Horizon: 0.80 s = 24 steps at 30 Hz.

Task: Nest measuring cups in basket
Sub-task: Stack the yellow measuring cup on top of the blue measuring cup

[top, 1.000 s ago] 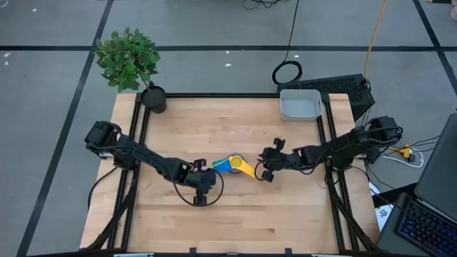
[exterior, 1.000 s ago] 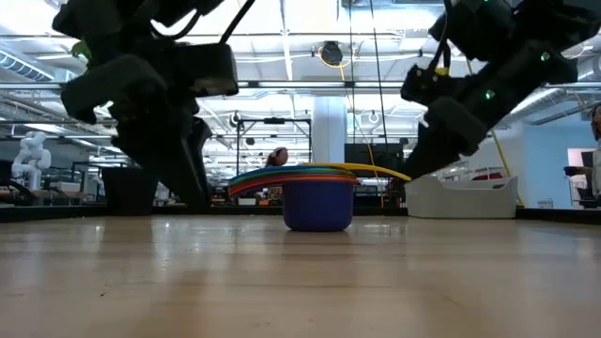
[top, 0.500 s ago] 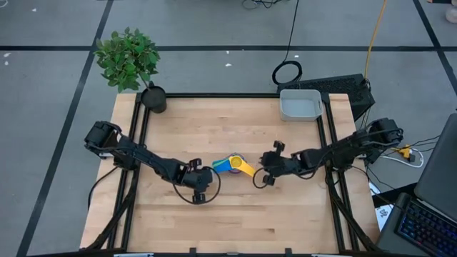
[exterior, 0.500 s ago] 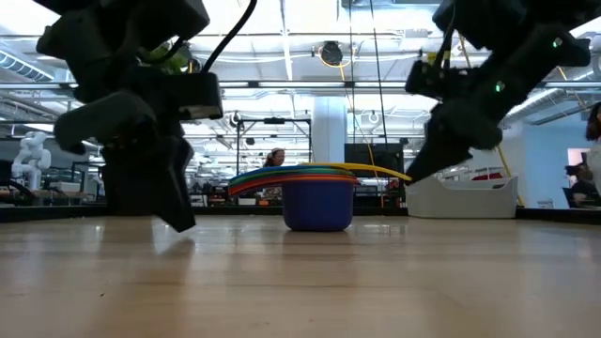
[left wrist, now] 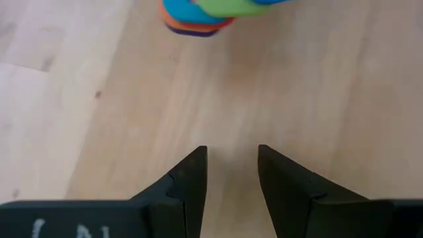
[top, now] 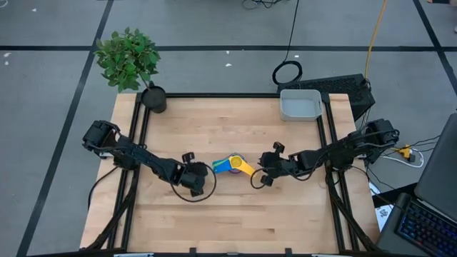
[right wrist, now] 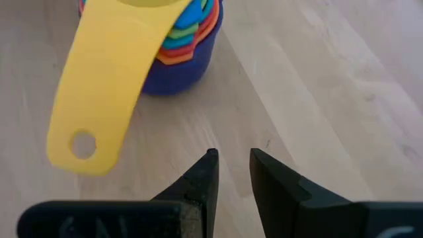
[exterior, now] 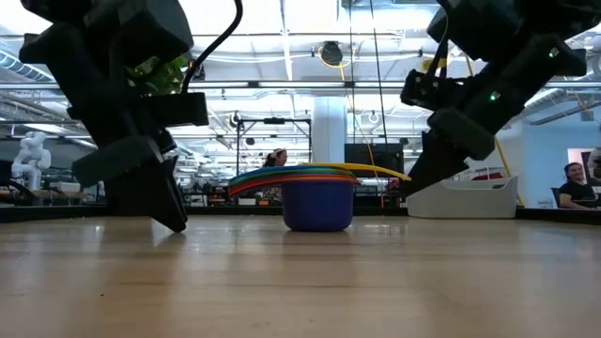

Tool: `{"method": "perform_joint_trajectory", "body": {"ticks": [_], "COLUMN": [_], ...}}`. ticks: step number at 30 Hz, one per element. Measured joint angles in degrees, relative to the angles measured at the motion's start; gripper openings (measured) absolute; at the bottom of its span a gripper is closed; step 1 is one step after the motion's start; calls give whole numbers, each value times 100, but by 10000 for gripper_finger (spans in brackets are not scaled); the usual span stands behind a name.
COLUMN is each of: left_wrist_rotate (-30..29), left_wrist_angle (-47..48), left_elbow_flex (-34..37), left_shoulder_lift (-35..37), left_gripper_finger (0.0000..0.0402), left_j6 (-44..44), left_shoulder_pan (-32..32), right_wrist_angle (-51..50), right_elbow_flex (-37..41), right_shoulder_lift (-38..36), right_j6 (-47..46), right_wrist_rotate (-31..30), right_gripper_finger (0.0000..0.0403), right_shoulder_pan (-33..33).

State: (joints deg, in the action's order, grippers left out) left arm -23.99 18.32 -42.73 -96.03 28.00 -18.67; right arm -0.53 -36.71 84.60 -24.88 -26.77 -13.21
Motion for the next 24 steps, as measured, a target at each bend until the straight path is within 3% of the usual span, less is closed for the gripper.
{"method": "perform_joint_trajectory", "body": {"ticks": [8, 20, 24], "left_wrist_rotate": [-95, -128, -155], "left_wrist_angle": [-183, -200, -199], "left_elbow_flex": [16, 18, 18], "left_shoulder_lift": [-11, -17, -22], "left_gripper_finger": [136, 136, 136], "left_j6": [-198, -215, -171], "left_shoulder_pan": [113, 113, 113], "right_wrist_angle": [883, 962, 429], "right_elbow_flex": [-89, -573, -579], "right_shoulder_lift": [343, 338, 328], "right_j6": [-297, -100, 182], "right_wrist_rotate": [603, 595, -190], "right_gripper_finger": [79, 79, 79], "right_shoulder_pan": [-171, -676, -766]}}
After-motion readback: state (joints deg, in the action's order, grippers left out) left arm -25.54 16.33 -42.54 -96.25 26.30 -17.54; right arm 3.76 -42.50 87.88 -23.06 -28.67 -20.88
